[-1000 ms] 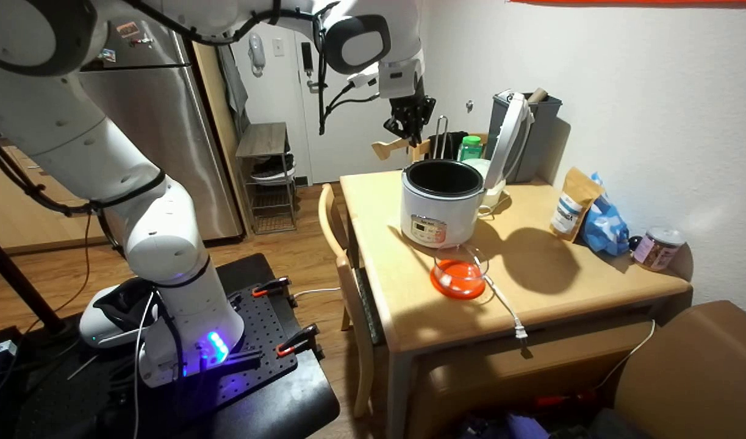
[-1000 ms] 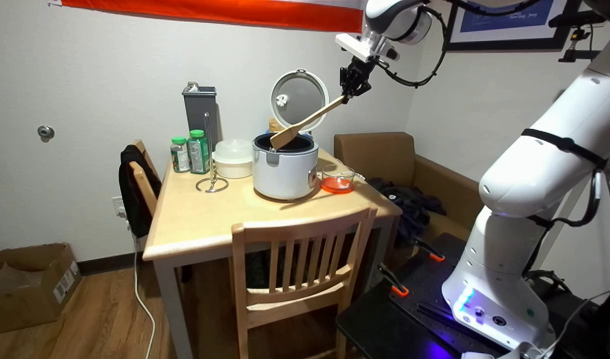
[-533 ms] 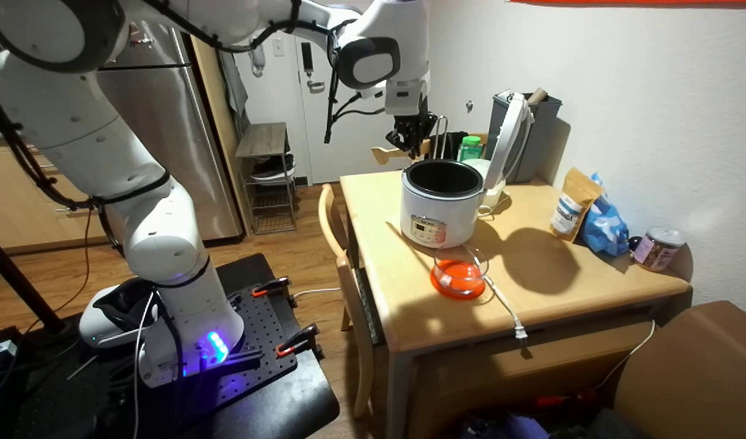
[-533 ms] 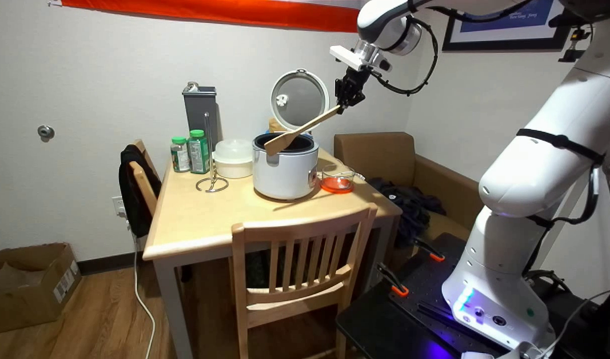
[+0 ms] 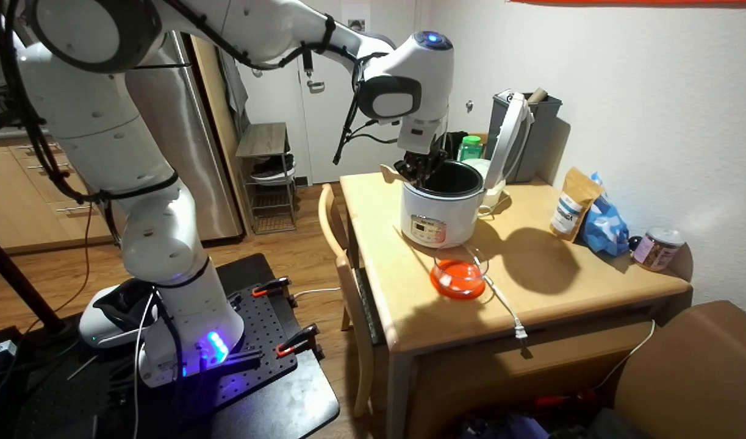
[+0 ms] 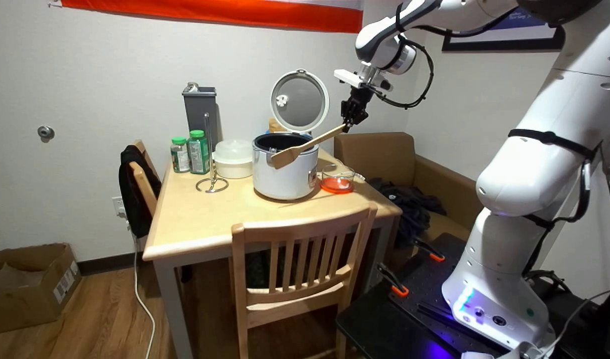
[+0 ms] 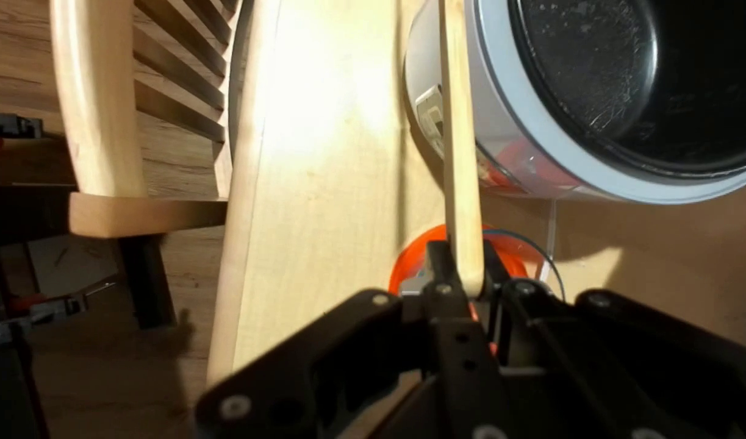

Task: Remove the wooden spatula from the rice cooker

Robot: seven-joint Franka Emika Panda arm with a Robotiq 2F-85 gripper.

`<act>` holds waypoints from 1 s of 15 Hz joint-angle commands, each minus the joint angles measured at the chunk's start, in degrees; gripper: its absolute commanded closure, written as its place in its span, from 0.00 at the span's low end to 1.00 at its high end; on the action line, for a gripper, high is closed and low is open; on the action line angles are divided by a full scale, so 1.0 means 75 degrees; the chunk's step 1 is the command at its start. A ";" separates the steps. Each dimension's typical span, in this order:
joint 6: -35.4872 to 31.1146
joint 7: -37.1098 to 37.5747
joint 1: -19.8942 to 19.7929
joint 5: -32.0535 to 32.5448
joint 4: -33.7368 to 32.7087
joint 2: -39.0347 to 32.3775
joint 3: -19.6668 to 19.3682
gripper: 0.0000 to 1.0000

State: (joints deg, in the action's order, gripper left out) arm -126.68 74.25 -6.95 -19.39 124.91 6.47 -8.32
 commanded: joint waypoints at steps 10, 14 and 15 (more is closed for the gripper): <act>0.0290 -0.0251 -0.0451 -0.0805 0.0909 -0.0662 -0.0307 0.97; -0.0331 -0.0264 -0.0472 -0.1010 0.0980 -0.1279 -0.0300 0.97; -0.0498 -0.0234 -0.0469 -0.1039 0.0995 -0.1440 -0.0296 0.97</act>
State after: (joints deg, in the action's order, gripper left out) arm -127.16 73.44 -10.34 -25.10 131.80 -1.81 -10.39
